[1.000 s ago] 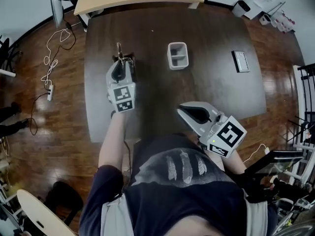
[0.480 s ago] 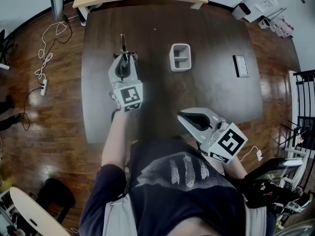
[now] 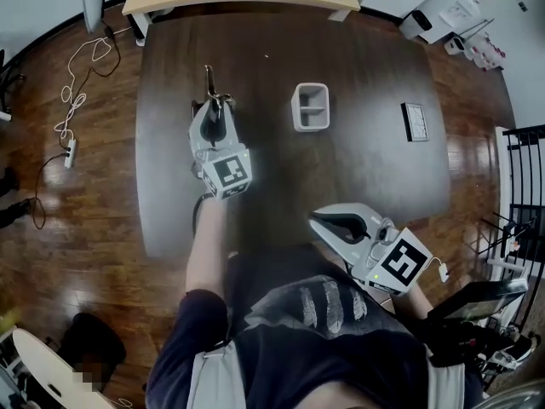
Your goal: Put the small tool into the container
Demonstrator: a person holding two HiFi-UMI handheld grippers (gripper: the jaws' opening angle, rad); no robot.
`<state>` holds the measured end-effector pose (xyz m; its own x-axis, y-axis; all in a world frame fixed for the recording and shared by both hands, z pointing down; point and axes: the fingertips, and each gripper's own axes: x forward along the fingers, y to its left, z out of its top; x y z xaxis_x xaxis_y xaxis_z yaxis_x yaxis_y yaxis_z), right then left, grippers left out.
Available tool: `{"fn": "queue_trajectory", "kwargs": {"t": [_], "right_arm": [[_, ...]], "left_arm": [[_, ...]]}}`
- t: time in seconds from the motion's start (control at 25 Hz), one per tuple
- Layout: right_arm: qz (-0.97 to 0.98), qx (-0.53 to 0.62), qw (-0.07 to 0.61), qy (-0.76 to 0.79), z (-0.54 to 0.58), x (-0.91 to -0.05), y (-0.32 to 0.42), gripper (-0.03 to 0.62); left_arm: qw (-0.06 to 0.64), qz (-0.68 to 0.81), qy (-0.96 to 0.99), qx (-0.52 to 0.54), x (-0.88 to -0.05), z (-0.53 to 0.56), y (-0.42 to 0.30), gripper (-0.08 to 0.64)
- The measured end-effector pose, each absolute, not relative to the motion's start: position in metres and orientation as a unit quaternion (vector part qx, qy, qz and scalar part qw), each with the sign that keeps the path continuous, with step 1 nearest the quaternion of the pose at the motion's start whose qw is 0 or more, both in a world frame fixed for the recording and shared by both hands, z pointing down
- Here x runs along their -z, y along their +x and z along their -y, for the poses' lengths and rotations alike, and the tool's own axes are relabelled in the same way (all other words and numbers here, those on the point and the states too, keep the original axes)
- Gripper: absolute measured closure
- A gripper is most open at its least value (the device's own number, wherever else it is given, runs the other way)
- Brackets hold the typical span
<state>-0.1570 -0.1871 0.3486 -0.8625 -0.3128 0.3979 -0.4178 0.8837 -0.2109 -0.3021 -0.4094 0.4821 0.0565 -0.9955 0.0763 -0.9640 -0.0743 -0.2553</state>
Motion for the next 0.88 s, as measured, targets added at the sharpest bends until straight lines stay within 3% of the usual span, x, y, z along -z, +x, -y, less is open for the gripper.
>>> {"fn": "queue_trajectory", "kwargs": {"t": [0.36, 0.72, 0.88], "right_arm": [[0.956, -0.154, 0.17, 0.181, 0.192, -0.351, -0.157, 0.592], [0.96, -0.158, 0.154, 0.174, 0.194, -0.354, -0.164, 0.592], [0.957, -0.157, 0.162, 0.183, 0.194, -0.358, -0.168, 0.592]], "left_arm": [[0.061, -0.68, -0.722, 0.109, -0.487, 0.39, -0.3, 0.479], [-0.044, -0.685, -0.72, 0.103, -0.516, 0.358, -0.318, 0.479], [-0.058, -0.68, -0.722, 0.114, -0.523, 0.353, -0.317, 0.479]]}}
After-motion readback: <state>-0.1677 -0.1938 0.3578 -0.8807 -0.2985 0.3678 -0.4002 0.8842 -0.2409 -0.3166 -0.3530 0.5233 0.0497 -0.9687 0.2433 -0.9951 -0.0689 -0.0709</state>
